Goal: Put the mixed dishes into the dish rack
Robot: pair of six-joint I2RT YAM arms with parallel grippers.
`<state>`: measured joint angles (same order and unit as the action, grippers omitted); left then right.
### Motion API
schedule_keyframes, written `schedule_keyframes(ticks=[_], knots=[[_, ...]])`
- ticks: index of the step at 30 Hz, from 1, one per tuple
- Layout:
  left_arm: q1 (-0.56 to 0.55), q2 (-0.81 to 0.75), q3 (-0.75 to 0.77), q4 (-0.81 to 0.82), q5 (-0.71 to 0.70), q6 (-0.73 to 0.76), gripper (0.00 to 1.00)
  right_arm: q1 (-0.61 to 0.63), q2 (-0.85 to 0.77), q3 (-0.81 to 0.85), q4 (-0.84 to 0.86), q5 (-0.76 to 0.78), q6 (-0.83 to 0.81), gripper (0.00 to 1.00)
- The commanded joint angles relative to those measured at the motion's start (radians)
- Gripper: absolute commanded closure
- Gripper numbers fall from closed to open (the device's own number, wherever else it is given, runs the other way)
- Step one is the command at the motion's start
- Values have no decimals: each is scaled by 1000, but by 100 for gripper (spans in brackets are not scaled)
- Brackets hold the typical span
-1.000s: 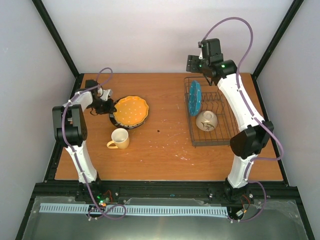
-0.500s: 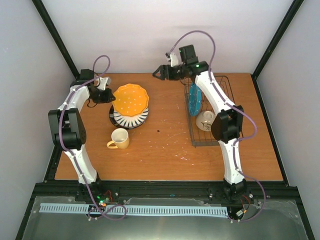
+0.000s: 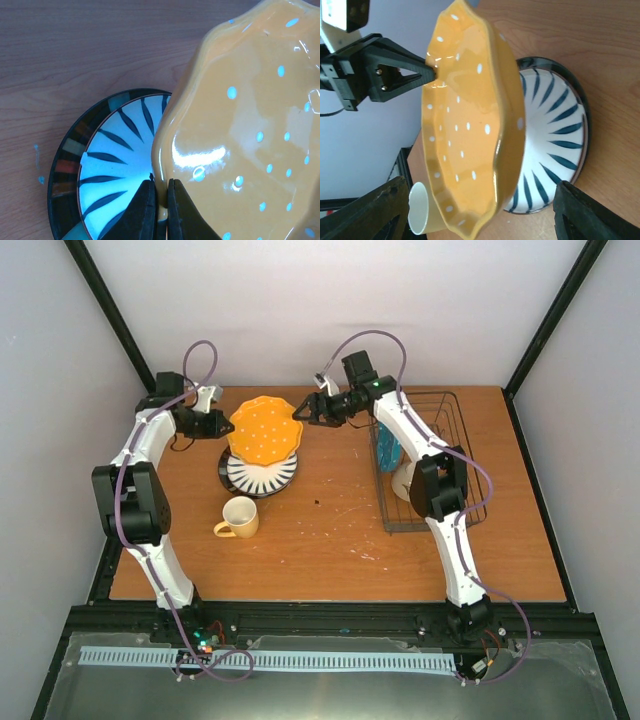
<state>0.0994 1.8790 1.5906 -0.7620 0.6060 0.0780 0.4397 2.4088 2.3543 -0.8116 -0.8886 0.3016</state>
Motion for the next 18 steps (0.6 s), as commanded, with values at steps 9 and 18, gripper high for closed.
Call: schedule_keyframes(ticks=[9, 18], knots=[[-4, -72, 87, 100, 159, -55, 99, 55, 111, 132, 83, -142, 107, 23], [-3, -65, 106, 133, 194, -81, 99, 68, 151, 138, 212, -250, 196, 27]])
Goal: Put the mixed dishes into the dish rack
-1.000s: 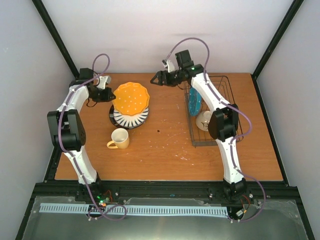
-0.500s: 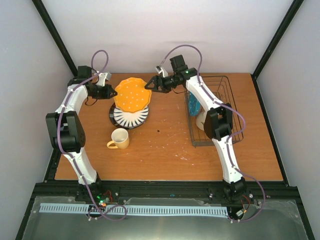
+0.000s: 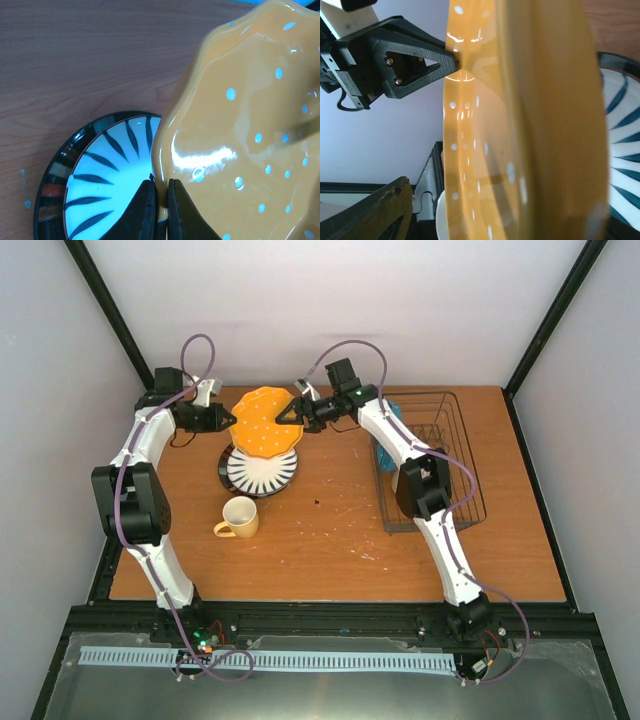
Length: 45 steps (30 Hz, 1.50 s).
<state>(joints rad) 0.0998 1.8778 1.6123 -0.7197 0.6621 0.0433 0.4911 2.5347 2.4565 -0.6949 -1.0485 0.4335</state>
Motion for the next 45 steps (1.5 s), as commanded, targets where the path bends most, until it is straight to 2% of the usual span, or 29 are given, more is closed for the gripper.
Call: schedule_keyframes(ticks=[1, 2, 3, 4, 5, 6, 7, 9, 10, 14, 18, 20, 22, 25, 28, 32, 35, 39, 45], knots=[[-3, -60, 89, 97, 141, -51, 99, 19, 30, 37, 117, -110, 78, 29], [-3, -57, 93, 101, 145, -56, 99, 21, 34, 38, 147, -126, 95, 35], [-3, -54, 97, 105, 150, -60, 99, 23, 37, 38, 182, -151, 120, 50], [-3, -49, 100, 108, 157, -65, 99, 24, 38, 40, 218, -165, 156, 88], [-3, -44, 104, 109, 160, -71, 97, 24, 36, 50, 238, -155, 166, 96], [-4, -39, 108, 107, 156, -78, 89, 24, 30, 57, 245, -144, 165, 97], [-3, -35, 112, 104, 143, -85, 72, 23, 18, 62, 270, -132, 172, 97], [-3, -33, 112, 95, 92, -80, 16, 17, -13, 79, 262, -80, 166, 97], [-3, -34, 115, 87, 56, -73, 2, 9, -35, 85, 253, -50, 166, 97], [-3, -47, 131, 68, -128, -51, 0, -35, -164, 77, 197, 106, 132, 97], [1, -80, 118, 107, -426, -131, 0, -108, -317, 86, 86, 349, 45, 97], [4, -105, 92, 141, -562, -186, 0, -132, -406, 79, 24, 531, -70, 97], [7, -136, 53, 197, -631, -225, 0, -138, -489, 63, -56, 759, -208, 97], [10, -150, 18, 263, -644, -241, 0, -143, -621, -57, -119, 1176, -293, 97], [11, -114, 55, 248, -643, -229, 0, -186, -768, -253, -80, 1431, -272, 97], [11, -80, 73, 231, -647, -219, 0, -277, -875, -437, -116, 1415, -258, 97], [11, -73, 58, 237, -642, -217, 0, -290, -890, -515, -160, 1419, -275, 97], [11, -73, 48, 241, -642, -210, 0, -294, -911, -632, -127, 1393, -282, 97], [11, -81, 39, 238, -648, -202, 0, -309, -862, -672, -105, 1293, -294, 97]])
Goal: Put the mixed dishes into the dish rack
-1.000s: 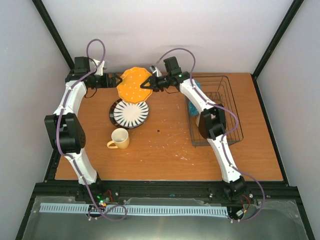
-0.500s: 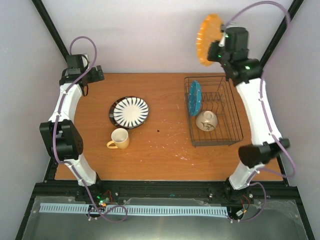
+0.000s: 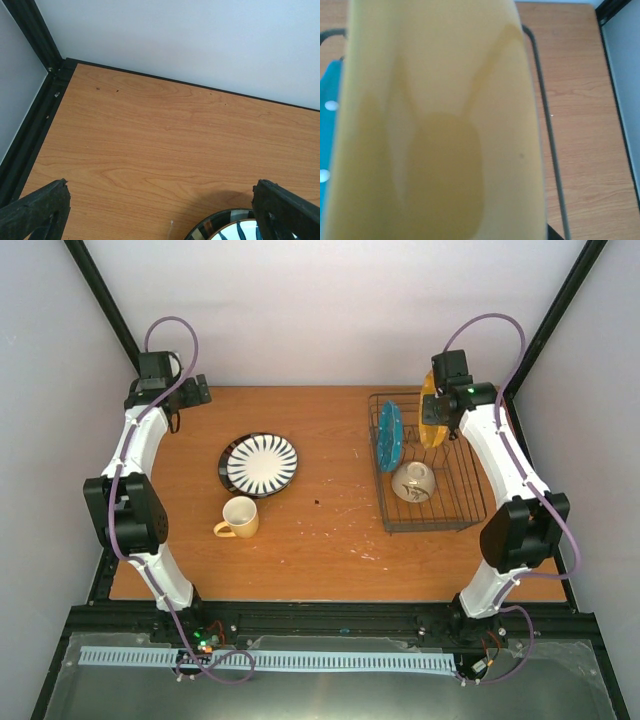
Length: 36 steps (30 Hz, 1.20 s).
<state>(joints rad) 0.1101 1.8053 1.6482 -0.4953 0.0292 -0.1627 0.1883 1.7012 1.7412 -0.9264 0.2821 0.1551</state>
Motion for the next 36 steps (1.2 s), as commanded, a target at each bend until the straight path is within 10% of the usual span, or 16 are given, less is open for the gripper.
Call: schedule_keyframes(ticks=[1, 36], knots=[[-1, -13, -2, 14, -19, 6, 0, -6, -14, 40, 128, -51, -16, 97], [0, -77, -118, 18, -89, 29, 0, 15, 131, -96, 84, -28, -33, 97]])
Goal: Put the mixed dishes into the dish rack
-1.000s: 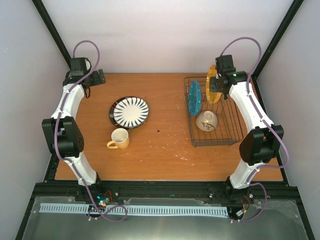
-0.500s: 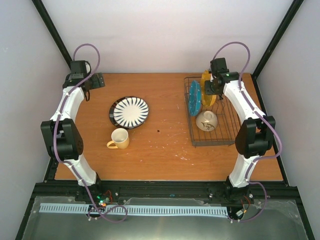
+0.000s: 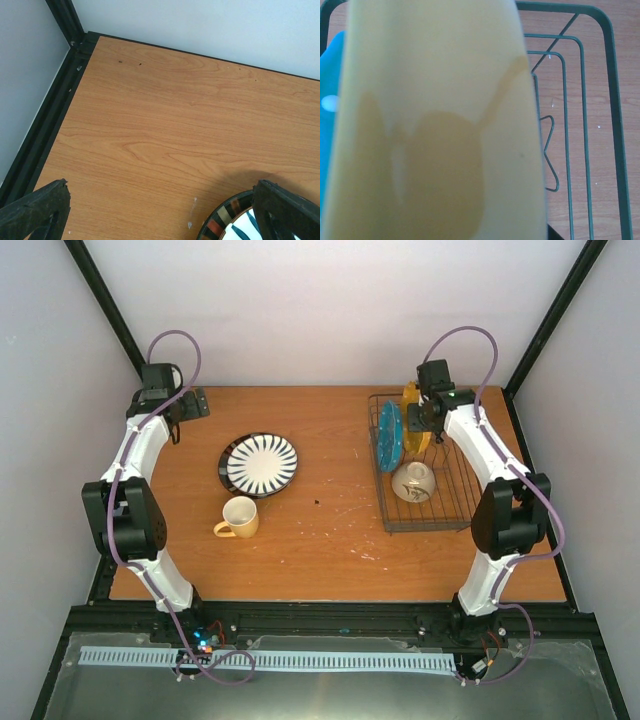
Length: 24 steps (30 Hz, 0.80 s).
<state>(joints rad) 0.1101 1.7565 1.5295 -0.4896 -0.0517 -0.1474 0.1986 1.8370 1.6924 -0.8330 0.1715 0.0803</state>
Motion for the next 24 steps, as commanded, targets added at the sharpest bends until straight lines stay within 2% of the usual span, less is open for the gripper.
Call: schedule_keyframes(ticks=[1, 12, 19, 24], knots=[[0, -28, 3, 13, -8, 15, 0, 5, -2, -44, -14, 94, 57, 97], [0, -19, 32, 0, -16, 51, 0, 104, 119, 38, -140, 211, 125, 97], [0, -26, 32, -1, -23, 64, 0, 127, 68, -74, -27, 311, 11, 97], [-1, -33, 32, -7, -27, 63, 0, 119, 58, -122, -22, 271, 21, 97]])
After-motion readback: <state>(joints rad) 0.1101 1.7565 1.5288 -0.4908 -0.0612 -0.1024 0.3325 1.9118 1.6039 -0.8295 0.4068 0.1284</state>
